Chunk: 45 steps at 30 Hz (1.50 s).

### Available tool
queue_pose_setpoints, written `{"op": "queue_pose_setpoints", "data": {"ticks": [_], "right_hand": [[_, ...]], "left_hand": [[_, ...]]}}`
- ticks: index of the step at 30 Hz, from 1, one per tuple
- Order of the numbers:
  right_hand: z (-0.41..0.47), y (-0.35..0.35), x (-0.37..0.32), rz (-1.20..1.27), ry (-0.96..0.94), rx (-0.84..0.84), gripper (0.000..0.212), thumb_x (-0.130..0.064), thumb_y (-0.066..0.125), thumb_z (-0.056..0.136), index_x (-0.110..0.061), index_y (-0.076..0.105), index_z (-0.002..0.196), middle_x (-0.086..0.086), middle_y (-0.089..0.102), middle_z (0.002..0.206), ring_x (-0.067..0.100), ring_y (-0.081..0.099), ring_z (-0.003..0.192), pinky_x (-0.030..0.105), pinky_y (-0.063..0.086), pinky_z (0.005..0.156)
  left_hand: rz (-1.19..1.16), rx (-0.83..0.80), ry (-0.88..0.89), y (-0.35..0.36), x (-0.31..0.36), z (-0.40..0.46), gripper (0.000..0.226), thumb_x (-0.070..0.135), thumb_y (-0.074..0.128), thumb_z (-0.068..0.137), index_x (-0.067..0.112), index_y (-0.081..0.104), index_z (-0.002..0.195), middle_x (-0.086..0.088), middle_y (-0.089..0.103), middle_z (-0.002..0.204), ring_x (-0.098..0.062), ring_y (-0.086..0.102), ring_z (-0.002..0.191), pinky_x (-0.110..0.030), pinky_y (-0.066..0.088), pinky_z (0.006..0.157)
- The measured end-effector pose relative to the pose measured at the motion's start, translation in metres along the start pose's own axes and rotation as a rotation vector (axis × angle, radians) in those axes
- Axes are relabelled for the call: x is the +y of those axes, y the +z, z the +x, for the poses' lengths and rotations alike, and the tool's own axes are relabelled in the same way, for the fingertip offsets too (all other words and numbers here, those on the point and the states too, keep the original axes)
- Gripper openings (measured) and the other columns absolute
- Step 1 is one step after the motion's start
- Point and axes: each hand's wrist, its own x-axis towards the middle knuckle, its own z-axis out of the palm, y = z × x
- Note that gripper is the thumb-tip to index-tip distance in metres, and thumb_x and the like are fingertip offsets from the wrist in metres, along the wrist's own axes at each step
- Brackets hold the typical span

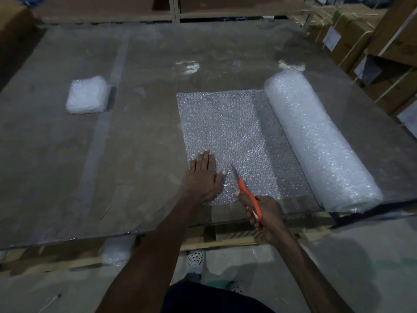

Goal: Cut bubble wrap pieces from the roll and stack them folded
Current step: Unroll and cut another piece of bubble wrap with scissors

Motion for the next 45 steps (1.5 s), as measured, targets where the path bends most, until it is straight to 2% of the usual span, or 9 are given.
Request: {"op": "queue_pose_setpoints", "data": {"ticks": [9, 11, 13, 17, 21, 24, 34, 39, 45], "right_hand": [[0.004, 0.002, 0.0, -0.008, -0.007, -0.005, 0.034, -0.029, 0.085, 0.081, -0.003, 0.065, 0.077, 0.006, 0.052, 0.048, 0.011, 0.04, 0.034, 0.017, 0.03, 0.035], [0.004, 0.001, -0.001, -0.013, -0.004, -0.001, 0.035, -0.03, 0.085, 0.081, 0.0, 0.068, 0.082, 0.005, 0.053, 0.049, 0.011, 0.042, 0.034, 0.017, 0.031, 0.035], [0.005, 0.001, -0.005, -0.014, 0.012, -0.003, 0.04, -0.034, 0.086, 0.08, 0.003, 0.071, 0.088, 0.008, 0.054, 0.052, 0.013, 0.043, 0.036, 0.018, 0.031, 0.036], [0.007, 0.002, -0.015, -0.042, 0.027, 0.001, 0.035, -0.035, 0.085, 0.079, -0.004, 0.068, 0.075, 0.011, 0.053, 0.055, 0.012, 0.043, 0.035, 0.018, 0.03, 0.035], [0.01, 0.004, -0.012, -0.023, 0.024, 0.004, 0.036, -0.033, 0.087, 0.077, -0.003, 0.066, 0.078, 0.014, 0.052, 0.056, 0.012, 0.042, 0.034, 0.018, 0.029, 0.034], [0.011, 0.004, -0.009, -0.018, 0.02, 0.012, 0.036, -0.031, 0.087, 0.078, -0.002, 0.066, 0.079, 0.014, 0.052, 0.055, 0.012, 0.042, 0.034, 0.017, 0.029, 0.034], [0.017, 0.01, -0.018, 0.0, 0.03, 0.006, 0.032, -0.03, 0.085, 0.081, -0.004, 0.067, 0.073, 0.009, 0.051, 0.052, 0.013, 0.041, 0.036, 0.019, 0.03, 0.034], [0.02, 0.011, -0.019, -0.014, 0.028, -0.003, 0.031, -0.028, 0.085, 0.081, -0.003, 0.067, 0.078, 0.009, 0.051, 0.054, 0.012, 0.042, 0.036, 0.019, 0.032, 0.035], [0.024, 0.012, -0.014, 0.01, 0.037, 0.017, 0.033, -0.03, 0.086, 0.08, -0.003, 0.067, 0.077, 0.011, 0.049, 0.055, 0.013, 0.04, 0.035, 0.019, 0.029, 0.034]], "left_hand": [[-0.005, -0.006, 0.014, 0.001, -0.002, -0.001, 0.076, 0.057, 0.014, 0.104, 0.006, 0.003, 0.159, -0.014, -0.002, 0.167, -0.028, -0.006, 0.154, -0.047, -0.002, 0.124], [-0.006, 0.012, 0.018, -0.001, -0.002, 0.003, 0.076, 0.057, 0.014, 0.103, 0.005, 0.011, 0.158, -0.016, 0.008, 0.166, -0.031, 0.005, 0.153, -0.049, 0.005, 0.123], [0.011, 0.069, 0.026, -0.007, -0.004, 0.01, 0.078, 0.058, 0.012, 0.098, 0.004, 0.029, 0.152, -0.019, 0.031, 0.156, -0.035, 0.028, 0.143, -0.05, 0.019, 0.117], [0.011, 0.128, 0.056, -0.016, -0.013, 0.028, 0.073, 0.053, 0.018, 0.095, 0.002, 0.046, 0.139, -0.021, 0.047, 0.138, -0.038, 0.045, 0.124, -0.05, 0.031, 0.106], [0.027, 0.043, 0.051, -0.018, -0.022, 0.047, 0.074, 0.051, 0.017, 0.099, 0.002, 0.03, 0.152, -0.02, 0.026, 0.158, -0.038, 0.021, 0.147, -0.049, 0.014, 0.118], [0.048, 0.026, 0.054, -0.02, -0.032, 0.062, 0.069, 0.047, 0.024, 0.104, 0.0, 0.022, 0.155, -0.022, 0.016, 0.163, -0.037, 0.011, 0.152, -0.048, 0.008, 0.121], [0.031, 0.007, 0.098, -0.02, -0.046, 0.08, 0.084, 0.058, 0.008, 0.096, -0.001, 0.019, 0.155, -0.023, 0.016, 0.163, -0.036, 0.011, 0.152, -0.048, 0.009, 0.122], [0.018, 0.037, 0.11, -0.016, -0.047, 0.081, 0.072, 0.051, 0.022, 0.106, 0.002, 0.013, 0.158, -0.02, 0.009, 0.165, -0.033, 0.005, 0.153, -0.045, 0.003, 0.123], [-0.003, 0.05, 0.093, -0.013, -0.048, 0.08, 0.073, 0.052, 0.022, 0.105, 0.004, 0.008, 0.158, -0.018, 0.003, 0.166, -0.03, 0.0, 0.154, -0.044, -0.001, 0.124]]}}
